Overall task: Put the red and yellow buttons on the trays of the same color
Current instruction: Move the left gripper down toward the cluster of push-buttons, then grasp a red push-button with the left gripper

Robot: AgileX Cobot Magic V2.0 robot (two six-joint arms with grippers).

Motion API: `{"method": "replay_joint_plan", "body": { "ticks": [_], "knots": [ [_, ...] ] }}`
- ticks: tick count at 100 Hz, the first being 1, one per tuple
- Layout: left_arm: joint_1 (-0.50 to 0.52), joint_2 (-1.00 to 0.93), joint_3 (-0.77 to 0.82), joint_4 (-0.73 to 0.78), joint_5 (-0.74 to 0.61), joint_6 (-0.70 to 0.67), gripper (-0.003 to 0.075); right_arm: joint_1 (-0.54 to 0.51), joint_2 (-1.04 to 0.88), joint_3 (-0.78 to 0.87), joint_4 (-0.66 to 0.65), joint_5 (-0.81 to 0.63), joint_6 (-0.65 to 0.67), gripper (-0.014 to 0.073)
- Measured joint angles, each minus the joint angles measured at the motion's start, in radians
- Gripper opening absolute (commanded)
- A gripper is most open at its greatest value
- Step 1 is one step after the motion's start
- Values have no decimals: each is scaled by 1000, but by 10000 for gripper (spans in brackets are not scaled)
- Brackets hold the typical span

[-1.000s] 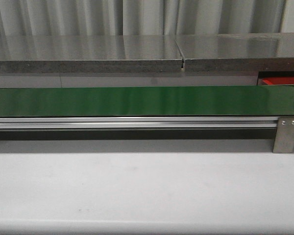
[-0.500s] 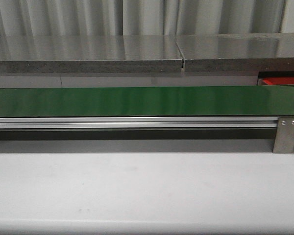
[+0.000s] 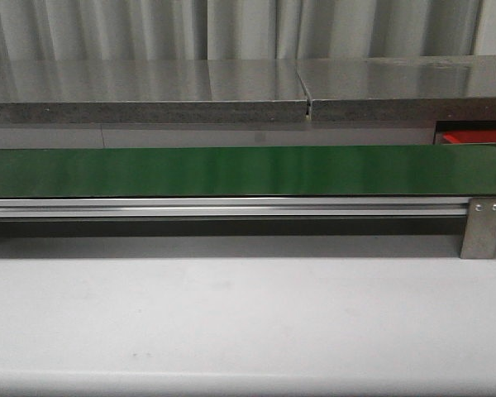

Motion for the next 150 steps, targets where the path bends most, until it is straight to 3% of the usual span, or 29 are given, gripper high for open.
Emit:
{"method": "replay_joint_plan", "body": {
  "ticks": [5,12,44,93,125,150],
  "knots": [
    [0,7,0,0,-13,0,483,0,0,0,0,0,0,-67],
    [0,10,0,0,-33,0,534,0,0,0,0,0,0,-67],
    [52,69,-27,18,-69,-53,498,0,0,0,0,0,0,-67],
    [380,457,-273,-59,175,-128,492,0,0,0,0,0,0,-67],
    [509,683,-405,-133,305,-151,492,0,0,0,0,0,0,-67],
    [582,851,-471,-141,319,-177,492,0,0,0,0,0,0,-67]
  ]
}}
